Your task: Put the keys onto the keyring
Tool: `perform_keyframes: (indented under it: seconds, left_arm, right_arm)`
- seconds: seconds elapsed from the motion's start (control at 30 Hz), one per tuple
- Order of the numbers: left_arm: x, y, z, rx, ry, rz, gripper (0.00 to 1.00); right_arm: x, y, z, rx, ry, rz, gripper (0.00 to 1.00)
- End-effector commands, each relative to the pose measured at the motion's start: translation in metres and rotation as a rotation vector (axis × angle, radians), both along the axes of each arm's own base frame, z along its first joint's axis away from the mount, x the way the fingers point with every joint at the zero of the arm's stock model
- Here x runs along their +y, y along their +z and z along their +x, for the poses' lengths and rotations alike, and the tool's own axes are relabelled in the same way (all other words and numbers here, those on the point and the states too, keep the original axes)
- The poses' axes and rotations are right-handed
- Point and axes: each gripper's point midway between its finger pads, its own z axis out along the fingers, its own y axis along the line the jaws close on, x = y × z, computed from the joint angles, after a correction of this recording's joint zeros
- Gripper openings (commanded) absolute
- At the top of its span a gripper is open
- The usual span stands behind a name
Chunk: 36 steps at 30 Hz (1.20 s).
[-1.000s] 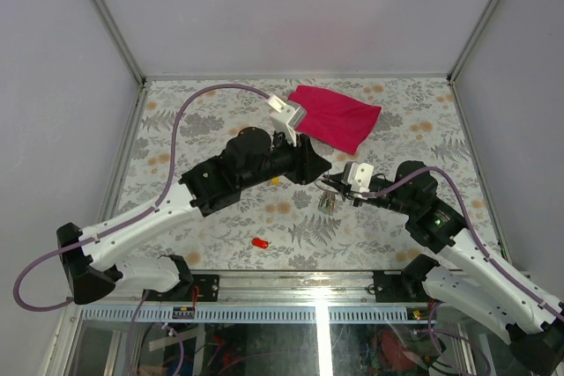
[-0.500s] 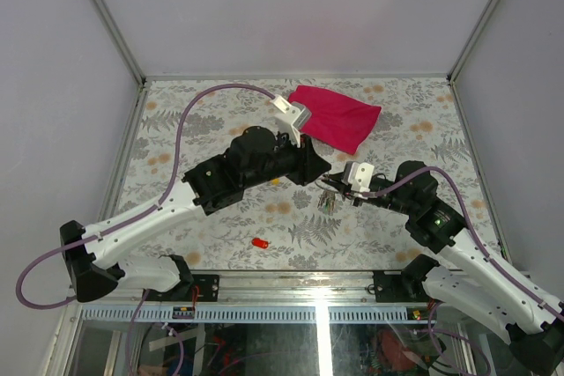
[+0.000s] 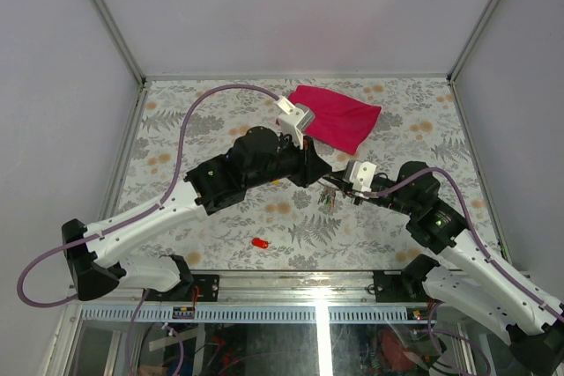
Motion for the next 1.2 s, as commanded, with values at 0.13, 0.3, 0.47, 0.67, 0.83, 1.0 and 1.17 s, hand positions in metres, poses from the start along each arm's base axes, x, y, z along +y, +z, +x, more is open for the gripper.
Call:
perform_keyframes:
  seconds: [0.13, 0.3, 0.47, 0.67, 0.83, 1.0, 1.17]
  left_arm:
    - [0.0, 0.025, 0.003, -0.045, 0.014, -0.043, 0.0]
    - [0.003, 0.031, 0.006, -0.054, 0.045, -0.059, 0.0]
    - [0.006, 0.037, 0.011, -0.07, 0.085, -0.079, 0.0]
    - [0.011, 0.048, 0.016, -0.09, 0.128, -0.126, 0.0]
    - [0.01, 0.048, 0.017, -0.088, 0.132, -0.131, 0.0]
    - [0.009, 0.048, 0.017, -0.088, 0.133, -0.13, 0.0]
    - [0.006, 0.046, 0.017, -0.084, 0.13, -0.127, 0.0]
  right_arm:
    - [0.0, 0.037, -0.001, -0.095, -0.006, 0.09, 0.05]
    - [-0.002, 0.041, 0.001, -0.082, -0.032, 0.134, 0.31]
    - [-0.001, 0.046, 0.003, -0.022, -0.053, 0.216, 0.4]
    - [0.003, 0.043, 0.009, 0.073, -0.084, 0.264, 0.38]
    - [0.007, 0.044, 0.013, 0.115, -0.089, 0.313, 0.33]
    - [0.01, 0.048, 0.015, 0.124, -0.081, 0.349, 0.33]
    - [0.013, 0.053, 0.016, 0.129, -0.074, 0.374, 0.34]
